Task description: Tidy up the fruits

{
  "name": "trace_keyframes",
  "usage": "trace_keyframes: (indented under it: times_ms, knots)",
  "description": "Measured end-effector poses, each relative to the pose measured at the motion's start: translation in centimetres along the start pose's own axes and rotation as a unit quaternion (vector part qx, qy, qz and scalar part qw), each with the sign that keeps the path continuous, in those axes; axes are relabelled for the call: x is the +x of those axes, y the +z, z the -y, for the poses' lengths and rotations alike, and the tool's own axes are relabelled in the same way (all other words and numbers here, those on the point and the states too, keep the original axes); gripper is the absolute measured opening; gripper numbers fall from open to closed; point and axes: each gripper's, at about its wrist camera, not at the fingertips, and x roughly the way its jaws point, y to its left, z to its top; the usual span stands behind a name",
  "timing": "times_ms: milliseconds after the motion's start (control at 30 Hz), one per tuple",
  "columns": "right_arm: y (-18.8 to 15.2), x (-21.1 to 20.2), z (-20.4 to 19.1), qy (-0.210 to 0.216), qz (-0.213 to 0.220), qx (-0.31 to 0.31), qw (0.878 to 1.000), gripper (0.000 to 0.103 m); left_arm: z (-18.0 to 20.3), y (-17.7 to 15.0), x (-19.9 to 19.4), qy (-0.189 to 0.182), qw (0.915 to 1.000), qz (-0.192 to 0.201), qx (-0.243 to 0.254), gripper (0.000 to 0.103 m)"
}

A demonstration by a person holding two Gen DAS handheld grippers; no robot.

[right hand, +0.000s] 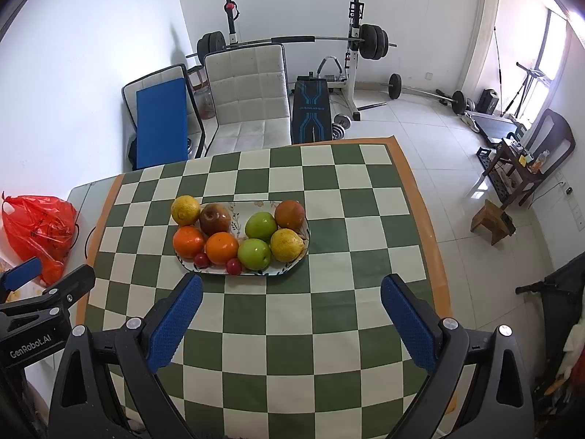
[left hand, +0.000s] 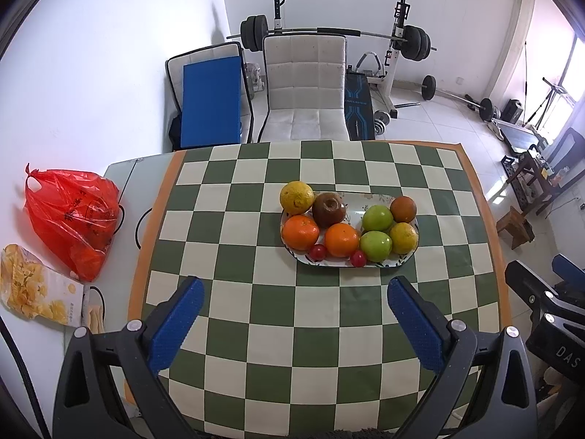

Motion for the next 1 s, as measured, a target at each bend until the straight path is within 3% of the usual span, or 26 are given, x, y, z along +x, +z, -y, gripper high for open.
trace_keyframes:
  times_ms: [1000]
  knots:
    - [-0.16, -0.12, -0.12, -0.002, 0.001, -0.002, 1.0, 0.1, 0.16, 0.88, 0.1, -0.004, 1.0, 0.006, 0.006, 0.103]
